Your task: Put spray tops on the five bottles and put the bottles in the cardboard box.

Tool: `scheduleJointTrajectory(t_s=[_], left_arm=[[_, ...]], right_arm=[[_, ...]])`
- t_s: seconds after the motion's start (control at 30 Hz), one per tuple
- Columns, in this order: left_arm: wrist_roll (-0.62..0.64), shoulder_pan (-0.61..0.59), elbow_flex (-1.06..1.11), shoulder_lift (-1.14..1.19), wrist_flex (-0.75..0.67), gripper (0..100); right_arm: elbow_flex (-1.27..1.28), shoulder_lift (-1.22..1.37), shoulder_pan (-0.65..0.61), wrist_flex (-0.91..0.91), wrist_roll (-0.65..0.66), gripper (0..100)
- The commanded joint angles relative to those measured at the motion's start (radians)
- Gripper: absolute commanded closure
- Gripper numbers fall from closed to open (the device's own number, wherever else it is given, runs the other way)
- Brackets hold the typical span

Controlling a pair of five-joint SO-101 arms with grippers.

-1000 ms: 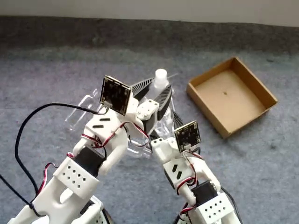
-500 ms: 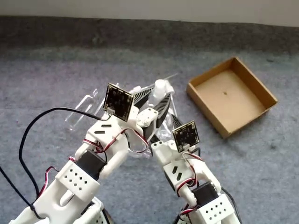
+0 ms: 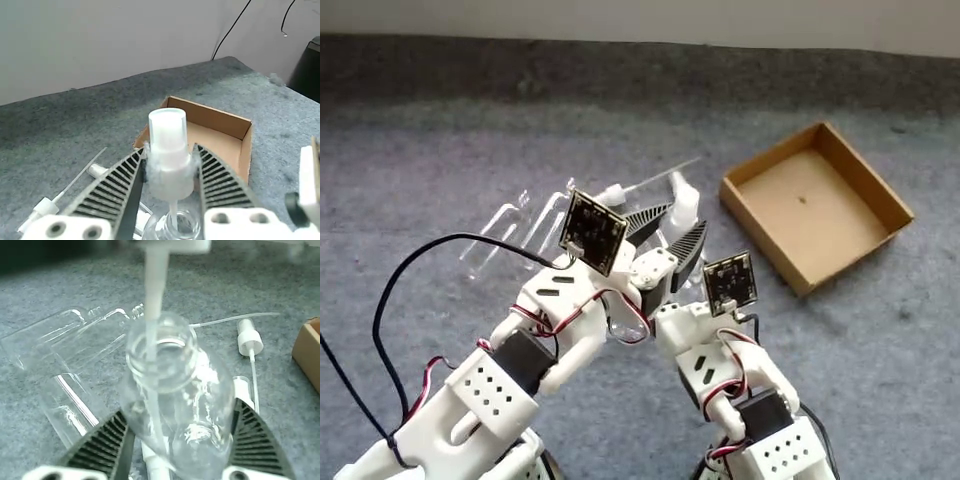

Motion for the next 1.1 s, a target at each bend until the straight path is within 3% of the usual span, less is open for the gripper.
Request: scheduleJointTrajectory(t_s=[0.0,0.4,0.83,1.07], left_arm=[[-0.014,0.001,0.001,-0.012,-0.009,94],[-0.014,-0.131,0.004,-0.004,-0.011,94],[-0.012,-0.051,0.047,-0.012,-0.015,94],[-0.011,-0.059,0.153,-0.012,-0.167,94]], right_arm=[[-0.045,0.002,0.025,0.015,-0.012,77.4],[-0.045,0.002,0.022,0.016,-0.011,77.4],[-0.044,0.002,0.021,0.025,-0.011,77.4],[-0.045,0.002,0.024,0.031,0.054,77.4]])
